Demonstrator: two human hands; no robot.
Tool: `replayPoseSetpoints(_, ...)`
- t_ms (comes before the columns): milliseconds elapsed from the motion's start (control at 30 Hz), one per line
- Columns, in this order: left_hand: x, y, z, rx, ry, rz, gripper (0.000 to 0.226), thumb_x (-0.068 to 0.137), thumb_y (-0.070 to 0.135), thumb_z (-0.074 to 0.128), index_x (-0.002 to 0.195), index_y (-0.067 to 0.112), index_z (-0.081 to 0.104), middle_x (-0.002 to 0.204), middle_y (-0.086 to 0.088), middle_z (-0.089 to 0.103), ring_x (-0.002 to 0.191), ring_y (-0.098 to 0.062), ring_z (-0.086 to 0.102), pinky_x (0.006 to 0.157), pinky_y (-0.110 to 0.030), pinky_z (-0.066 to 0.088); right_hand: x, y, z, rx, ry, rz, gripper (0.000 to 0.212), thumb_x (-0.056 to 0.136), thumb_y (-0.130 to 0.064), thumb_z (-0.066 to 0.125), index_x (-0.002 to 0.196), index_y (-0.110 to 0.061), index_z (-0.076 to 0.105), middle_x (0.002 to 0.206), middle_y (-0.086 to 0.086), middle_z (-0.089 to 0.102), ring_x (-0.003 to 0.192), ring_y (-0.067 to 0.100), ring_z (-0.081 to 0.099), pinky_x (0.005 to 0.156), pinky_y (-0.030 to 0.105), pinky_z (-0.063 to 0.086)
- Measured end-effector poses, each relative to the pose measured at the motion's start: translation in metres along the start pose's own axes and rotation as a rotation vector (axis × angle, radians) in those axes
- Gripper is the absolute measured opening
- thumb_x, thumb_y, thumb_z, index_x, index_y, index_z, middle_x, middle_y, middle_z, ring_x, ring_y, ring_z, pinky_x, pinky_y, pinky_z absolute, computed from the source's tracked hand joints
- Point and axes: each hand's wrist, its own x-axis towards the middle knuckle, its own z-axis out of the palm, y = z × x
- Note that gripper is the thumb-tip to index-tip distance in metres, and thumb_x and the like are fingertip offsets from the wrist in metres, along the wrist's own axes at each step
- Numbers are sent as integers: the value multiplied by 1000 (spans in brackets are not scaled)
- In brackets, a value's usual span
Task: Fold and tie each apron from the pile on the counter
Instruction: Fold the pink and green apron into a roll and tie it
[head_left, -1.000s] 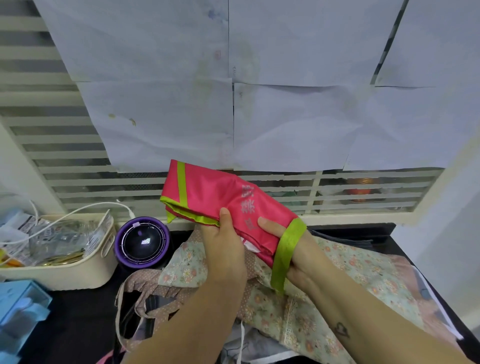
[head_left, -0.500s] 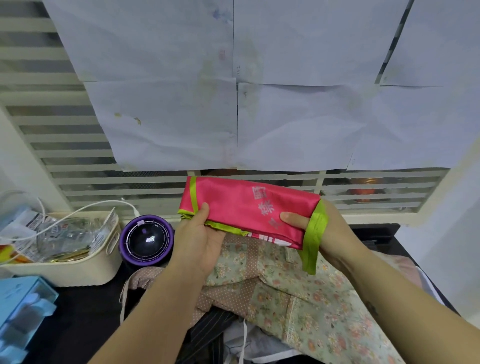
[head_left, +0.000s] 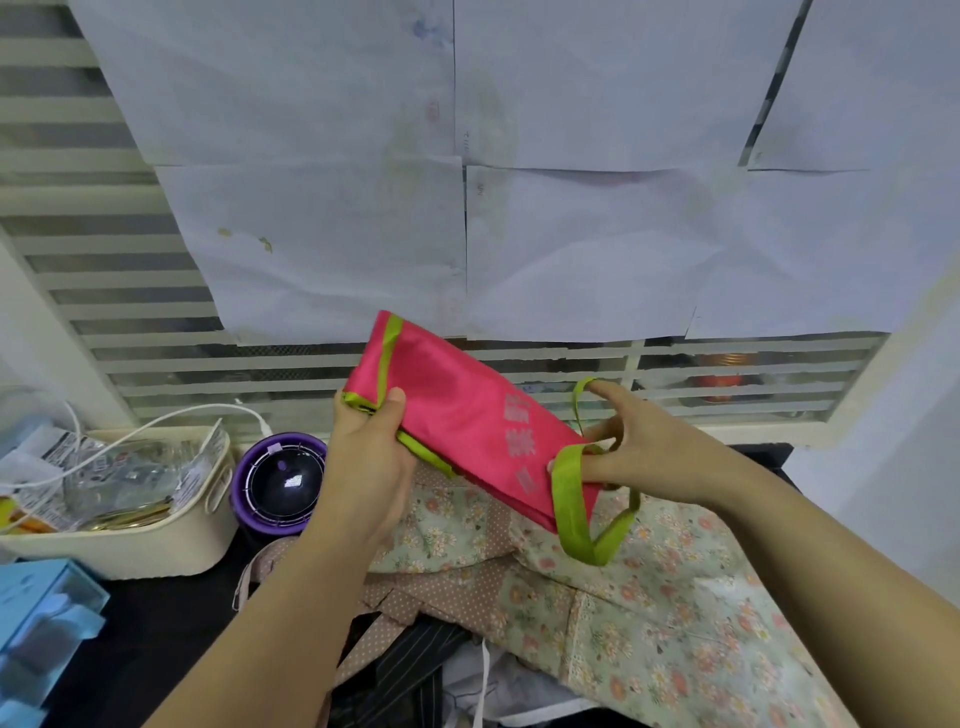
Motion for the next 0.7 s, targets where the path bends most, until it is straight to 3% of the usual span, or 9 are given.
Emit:
replayPoseSetpoints(67,4,3,-4,-143,62,-38,27,101,2,36,119,13,53,117,-8,64,103,-17,64,95,-38,50,-4,4,3,164,11,-17,99,74,-29,77,151,-33,15,96,-5,67,84,4,65,86,27,48)
replayPoseSetpoints(133,7,2,-6,-268,140,-86,24,102,3,35,111,13,55,120,-12,63,108,-24,63,97,-46,48,-6,7,14,495,1,-48,101,69,-20,80,150,-30,20,95,-2,69,86,5,68,83,24,49)
replayPoseSetpoints(233,10,-3,-6,-400,240,-171,20,102,5,35,105,11,54,110,-12,62,95,-25,65,93,-51,50,-2,11,32,907,2,-24,111,44,-42,92,140,-22,40,110,6,68,97,21,68,83,33,54)
replayPoseSetpoints(333,7,-8,-2,-418,259,-216,18,102,5,36,108,11,52,106,-12,62,89,-25,65,79,-48,54,-2,11,29,750,128,-26,117,33,-73,81,133,-23,47,118,-1,63,105,19,61,92,36,47)
replayPoseSetpoints(433,0,-10,-1,-250,193,-134,24,102,3,36,112,14,54,103,-4,65,80,-13,70,64,-32,59,-3,8,5,533,186,-33,96,51,-64,72,136,-30,43,119,-11,56,113,16,57,96,33,43)
replayPoseSetpoints(500,-4,-13,0,-101,130,-78,28,102,2,36,124,11,50,104,-2,66,75,-6,70,59,-22,56,-4,1,-8,385,80,-88,82,57,-58,74,130,-32,48,117,-11,58,105,10,61,83,24,47)
replayPoseSetpoints(600,-8,-16,4,33,44,-45,34,101,3,38,133,11,45,107,-3,64,78,-3,68,62,-17,54,0,-9,-11,299,-7,-103,78,56,-54,78,125,-35,48,120,-6,58,83,5,65,62,19,51)
replayPoseSetpoints(700,-10,-14,9,30,-36,-51,34,101,4,39,132,13,46,108,-2,65,85,-5,68,72,-20,54,2,-7,-6,213,-68,-82,80,59,-55,80,129,-39,46,125,-8,52,96,8,65,74,25,57)
